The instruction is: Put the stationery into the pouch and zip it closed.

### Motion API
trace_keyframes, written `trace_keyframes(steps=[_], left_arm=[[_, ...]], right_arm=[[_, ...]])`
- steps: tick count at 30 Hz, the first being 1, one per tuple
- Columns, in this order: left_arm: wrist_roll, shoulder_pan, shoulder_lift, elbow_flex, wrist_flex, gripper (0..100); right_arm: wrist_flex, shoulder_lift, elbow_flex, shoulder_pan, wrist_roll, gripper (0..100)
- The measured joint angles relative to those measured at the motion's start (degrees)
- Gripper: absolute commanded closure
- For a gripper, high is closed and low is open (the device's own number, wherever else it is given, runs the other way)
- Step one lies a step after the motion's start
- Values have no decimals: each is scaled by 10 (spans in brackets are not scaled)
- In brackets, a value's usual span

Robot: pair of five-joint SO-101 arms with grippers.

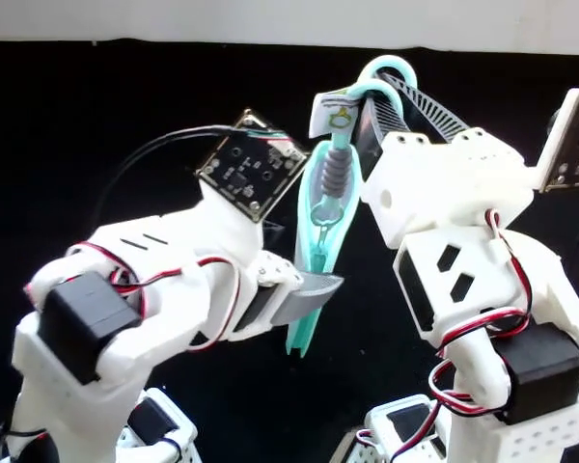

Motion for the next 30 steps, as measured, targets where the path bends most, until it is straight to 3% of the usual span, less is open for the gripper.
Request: trace_keyframes(steps=[14,30], left_arm=[[4,-1,0,11,-15,716],[6,-4,1,173,-140,716]], right_arm=[[0,0,0,0,0,991],[0,0,0,0,0,991]])
